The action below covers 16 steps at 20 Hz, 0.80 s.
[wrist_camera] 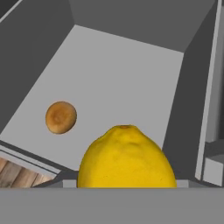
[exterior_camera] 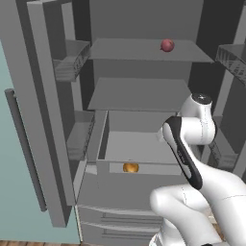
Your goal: Place the lemon and potato inside the fridge drawer. Close the drawer after placing the vegetables.
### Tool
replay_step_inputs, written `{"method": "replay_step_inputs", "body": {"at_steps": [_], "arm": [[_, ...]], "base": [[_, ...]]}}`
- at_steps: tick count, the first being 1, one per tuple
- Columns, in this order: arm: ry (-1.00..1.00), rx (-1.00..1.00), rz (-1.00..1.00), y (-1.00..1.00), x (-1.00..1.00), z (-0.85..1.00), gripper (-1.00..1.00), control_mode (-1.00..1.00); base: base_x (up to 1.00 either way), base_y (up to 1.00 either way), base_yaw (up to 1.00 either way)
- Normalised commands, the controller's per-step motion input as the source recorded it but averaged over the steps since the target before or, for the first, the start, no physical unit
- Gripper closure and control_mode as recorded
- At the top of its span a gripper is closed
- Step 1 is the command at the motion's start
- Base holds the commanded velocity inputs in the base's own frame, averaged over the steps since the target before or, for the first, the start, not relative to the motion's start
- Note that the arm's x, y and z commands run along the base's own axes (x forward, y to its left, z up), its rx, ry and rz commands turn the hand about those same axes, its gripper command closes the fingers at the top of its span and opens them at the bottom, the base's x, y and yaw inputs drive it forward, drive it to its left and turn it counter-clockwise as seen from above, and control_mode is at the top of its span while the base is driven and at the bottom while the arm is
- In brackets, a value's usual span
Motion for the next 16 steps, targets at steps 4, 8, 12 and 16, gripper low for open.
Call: {"method": "replay_step_inputs", "body": {"at_steps": [4, 8, 12, 16], "arm": [[0.01, 0.0, 0.0, 0.03, 0.28, 0.0, 1.0, -1.0], [0.08, 0.0, 0.0, 0.41, 0.6, -0.13, 1.0, -1.0], [0.16, 0.0, 0.0, 0.39, 0.51, -0.37, 1.0, -1.0], [0.17, 0.0, 0.0, 0.19, 0.41, -0.48, 1.0, -1.0]], "base": [[0.05, 0.0, 0.0], [0.0, 0.0, 0.0], [0.0, 0.0, 0.0], [0.0, 0.0, 0.0]]}}
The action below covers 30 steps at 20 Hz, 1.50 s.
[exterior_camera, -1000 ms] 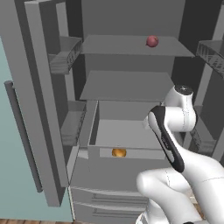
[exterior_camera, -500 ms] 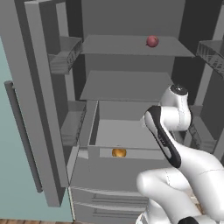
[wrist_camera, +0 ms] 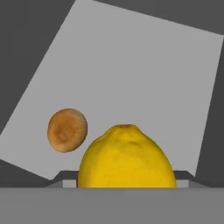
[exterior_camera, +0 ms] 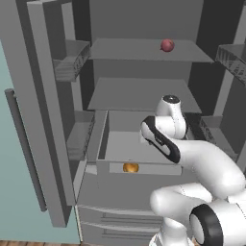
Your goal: Place the lemon and potato inside the fridge drawer. Close the drawer after placing the vegetables.
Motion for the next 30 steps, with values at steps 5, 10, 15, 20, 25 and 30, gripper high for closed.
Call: {"method": "replay_step_inputs", "body": {"at_steps": [5, 10, 15, 20, 25, 30], "arm": [[0.14, 0.0, 0.0, 0.04, 0.36, -0.59, 1.0, -1.0], [0.09, 0.0, 0.0, 0.0, 0.26, -0.7, 1.0, -1.0], [0.06, 0.0, 0.0, 0.0, 0.23, -0.44, 1.0, -1.0], [0.06, 0.0, 0.0, -0.01, 0.0, -0.35, 1.0, -1.0], [0.05, 0.0, 0.0, 0.0, 0.0, -0.38, 1.0, -1.0], [0.07, 0.0, 0.0, 0.0, 0.05, -0.23, 1.0, -1.0]], "base": [[0.0, 0.0, 0.0], [0.0, 0.0, 0.0], [0.0, 0.0, 0.0], [0.0, 0.0, 0.0], [0.0, 0.0, 0.0], [0.0, 0.0, 0.0]]}}
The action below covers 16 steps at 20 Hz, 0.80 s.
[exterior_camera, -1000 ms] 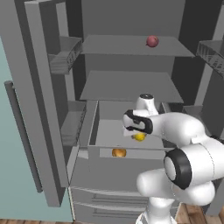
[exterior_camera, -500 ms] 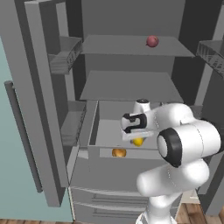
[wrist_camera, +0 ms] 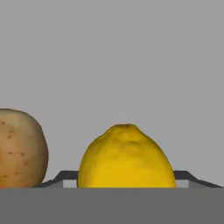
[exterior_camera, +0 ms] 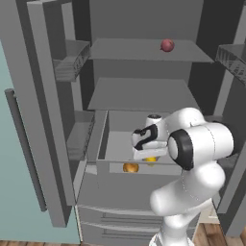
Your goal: Place the lemon and potato inside the fridge drawer. Close the drawer after placing the vegetables.
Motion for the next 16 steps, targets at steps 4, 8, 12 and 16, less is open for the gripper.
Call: {"method": "replay_step_inputs", "body": {"at_steps": [4, 8, 12, 16], "arm": [[0.1, 0.0, 0.0, 0.0, 0.12, -0.15, 1.0, -1.0], [0.1, 0.0, 0.0, 0.0, 0.01, -0.22, -1.0, -1.0], [0.08, 0.0, 0.0, -0.01, 0.01, -0.11, -1.0, -1.0], [0.01, 0.0, 0.0, 0.0, 0.0, 0.01, -1.0, -1.0]], "base": [[0.0, 0.0, 0.0], [0.0, 0.0, 0.0], [0.0, 0.0, 0.0], [0.0, 0.0, 0.0]]}}
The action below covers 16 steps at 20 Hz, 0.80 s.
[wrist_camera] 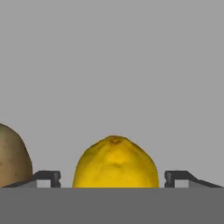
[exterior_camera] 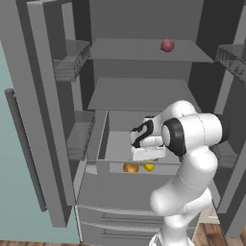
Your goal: Place the lemon and potato inside the fridge drawer. Close the drawer after placing the vegetables.
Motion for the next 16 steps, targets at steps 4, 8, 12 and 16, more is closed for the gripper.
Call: {"method": "replay_step_inputs", "body": {"at_steps": [4, 8, 12, 16], "arm": [[-0.01, 0.0, 0.0, 0.0, 0.0, 0.25, -1.0, -1.0], [-0.13, 0.0, 0.0, 0.02, -0.02, 0.9, -1.0, -1.0], [-0.27, 0.0, 0.0, 0.27, -0.29, 1.0, -1.0, -1.0], [-0.28, -0.01, 0.01, 0.41, -0.74, 0.89, -1.0, -1.0]], "base": [[0.0, 0.0, 0.0], [0.0, 0.0, 0.0], [0.0, 0.0, 0.0], [0.0, 0.0, 0.0]]}}
